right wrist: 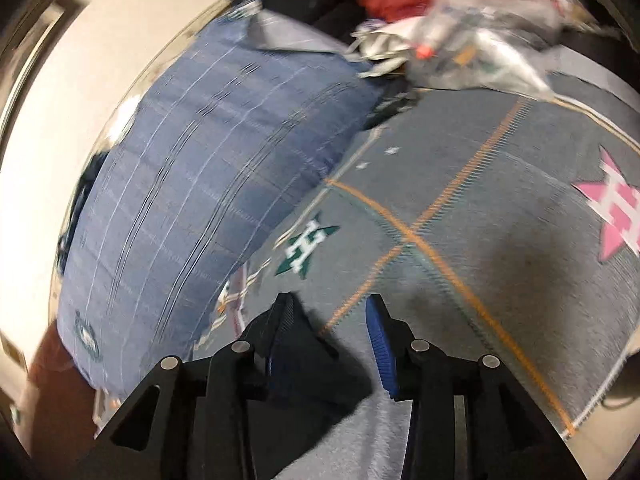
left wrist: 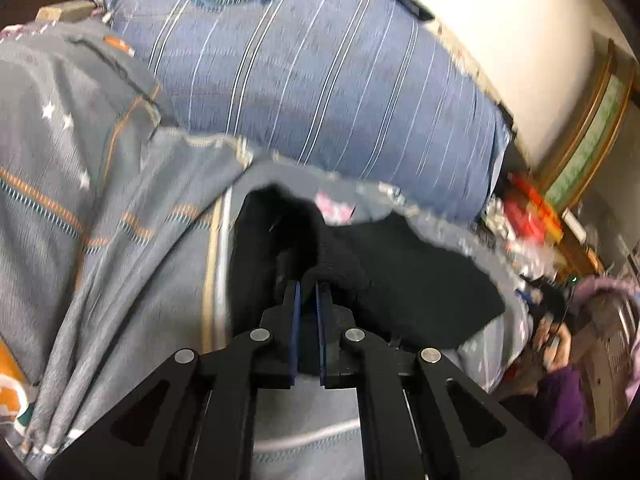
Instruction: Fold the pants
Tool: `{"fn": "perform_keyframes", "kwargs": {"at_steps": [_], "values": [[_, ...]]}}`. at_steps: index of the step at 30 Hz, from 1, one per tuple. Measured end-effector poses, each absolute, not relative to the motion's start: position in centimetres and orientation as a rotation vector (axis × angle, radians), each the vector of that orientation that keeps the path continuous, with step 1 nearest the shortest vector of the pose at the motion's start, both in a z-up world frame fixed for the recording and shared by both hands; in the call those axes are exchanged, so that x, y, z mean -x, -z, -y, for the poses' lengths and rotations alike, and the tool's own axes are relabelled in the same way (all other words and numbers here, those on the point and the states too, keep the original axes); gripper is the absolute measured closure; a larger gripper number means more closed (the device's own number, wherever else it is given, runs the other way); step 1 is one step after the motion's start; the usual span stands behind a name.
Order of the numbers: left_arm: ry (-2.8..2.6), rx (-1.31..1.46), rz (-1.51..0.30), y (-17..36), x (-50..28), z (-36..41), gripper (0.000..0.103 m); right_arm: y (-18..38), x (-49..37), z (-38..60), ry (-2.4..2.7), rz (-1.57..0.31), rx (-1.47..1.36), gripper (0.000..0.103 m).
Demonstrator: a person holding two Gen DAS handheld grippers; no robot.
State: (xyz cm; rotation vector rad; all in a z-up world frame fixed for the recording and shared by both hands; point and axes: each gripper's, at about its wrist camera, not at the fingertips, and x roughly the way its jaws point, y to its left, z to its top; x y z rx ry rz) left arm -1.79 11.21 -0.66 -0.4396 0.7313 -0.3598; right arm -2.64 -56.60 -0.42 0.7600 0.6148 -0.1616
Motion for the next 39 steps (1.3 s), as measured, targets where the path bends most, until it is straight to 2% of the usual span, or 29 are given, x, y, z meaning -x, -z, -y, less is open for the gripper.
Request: {"fn": "perform_keyframes", "kwargs": {"at_steps": [3,9,11,12,14,15,21,26,29,30,33,34,36,39], "values": [[0.325,0.389,-0.646,-0.4,1.8,-10.4,0.099,0.4,-0.2,53.6,0.1,-0.677,-0.662,0.045],[0.209,0.418,-0.489,-1.4,2.8,-12.3,0.097,2.8,-6.1,49.1,0.106,-0.865,-0.46,0.044],[0.183,0.439,-0.458,-1.5,3.2,-13.1,0.096,3.7,-6.6,48.5,0.141,-0.9,-0.409,0.052],[0.194,0.447,-0.455,-1.4,3.0,-13.1,0.093,3.8,-6.5,48.2,0.158,-0.907,-0.382,0.067],[0.234,0.437,-0.491,-0.9,2.3,-12.4,0.09,3.4,-5.9,48.0,0.181,-0.885,-0.355,0.081],[0.261,0.421,-0.512,-0.6,2.0,-11.7,0.088,3.0,-5.6,48.0,0.206,-0.864,-0.343,0.095],[0.349,0.243,-0.751,2.8,-0.8,-5.4,0.085,1.6,-5.3,46.9,0.237,-0.781,-0.314,0.095],[0.299,0.187,-0.792,4.0,-1.2,-4.3,0.085,0.4,-6.1,47.4,0.209,-0.678,-0.367,0.095],[0.227,0.179,-0.82,4.7,-1.7,-5.0,0.085,1.0,-7.2,47.6,0.223,-0.704,-0.365,0.095],[0.219,0.203,-0.848,5.3,-2.1,-5.4,0.085,1.7,-7.8,47.8,0.23,-0.73,-0.364,0.094],[0.217,0.233,-0.851,5.4,-2.3,-5.7,0.085,4.2,-9.1,49.0,0.267,-0.84,-0.381,0.082],[0.21,0.214,-0.845,5.3,-2.1,-5.4,0.085,4.3,-8.9,49.5,0.267,-0.832,-0.404,0.07],[0.194,0.181,-0.818,5.0,-1.7,-4.9,0.085,3.6,-8.0,50.1,0.283,-0.813,-0.425,0.054],[0.195,0.129,-0.741,3.9,-0.7,-4.3,0.084,2.0,-6.1,49.7,0.316,-0.754,-0.363,0.054]]}}
